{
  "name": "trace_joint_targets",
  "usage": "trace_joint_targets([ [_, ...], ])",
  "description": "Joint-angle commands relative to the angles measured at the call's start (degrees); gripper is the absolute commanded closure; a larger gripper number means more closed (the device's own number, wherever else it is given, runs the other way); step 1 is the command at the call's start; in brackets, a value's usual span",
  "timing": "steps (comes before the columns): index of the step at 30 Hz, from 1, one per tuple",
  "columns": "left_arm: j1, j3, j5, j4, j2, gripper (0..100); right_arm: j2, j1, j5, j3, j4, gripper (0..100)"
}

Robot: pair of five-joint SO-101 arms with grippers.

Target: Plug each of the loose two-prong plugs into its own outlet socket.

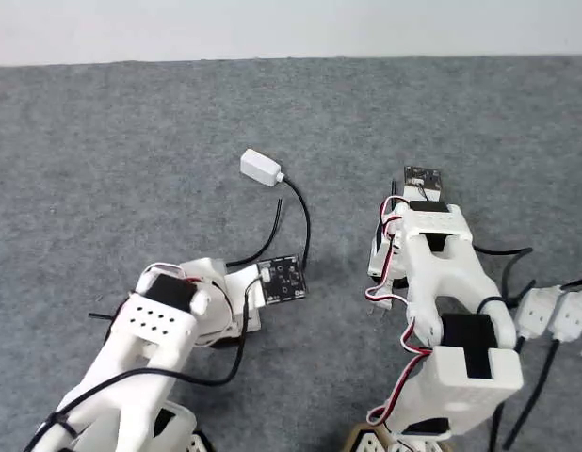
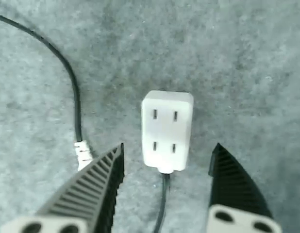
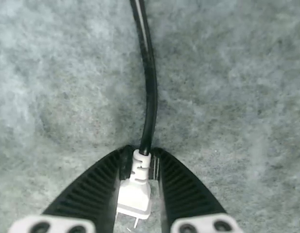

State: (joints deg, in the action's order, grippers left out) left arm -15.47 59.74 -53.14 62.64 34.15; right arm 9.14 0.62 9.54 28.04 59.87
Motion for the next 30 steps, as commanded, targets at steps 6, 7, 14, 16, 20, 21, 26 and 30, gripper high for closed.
trace_joint_targets([
  [6, 1.0, -5.6, -1.0, -5.9, -14.6, 73, 0.0, 2.1, -0.8, -2.2, -1.6, 99.1],
  [7, 1.0, -7.3, -1.0, -6.1, -18.5, 73, 0.0, 2.1, -0.8, -2.2, -1.6, 99.1],
  [14, 0.9, -24.3, -0.2, 6.3, -37.5, 85, 0.0, 2.1, -0.6, -2.2, -1.6, 99.1],
  [16, 0.0, -26.4, -0.2, 9.1, -39.7, 95, 0.0, 2.1, -0.6, -2.2, -1.6, 99.1],
  [20, -1.7, -27.0, 5.8, 14.2, -42.0, 99, 0.0, 2.1, -0.6, -2.2, -1.6, 99.1],
  [21, -1.9, -27.0, 10.3, 14.2, -42.4, 99, 0.0, 2.1, -0.6, -2.2, -1.6, 99.1],
  [26, 0.7, -29.9, 39.4, 11.8, -41.3, 99, 0.0, 2.1, -0.6, -2.2, -1.6, 99.1],
  [30, 5.0, -35.6, 62.8, 12.1, -38.6, 99, 0.0, 2.1, -0.6, -2.2, -1.6, 99.0],
])
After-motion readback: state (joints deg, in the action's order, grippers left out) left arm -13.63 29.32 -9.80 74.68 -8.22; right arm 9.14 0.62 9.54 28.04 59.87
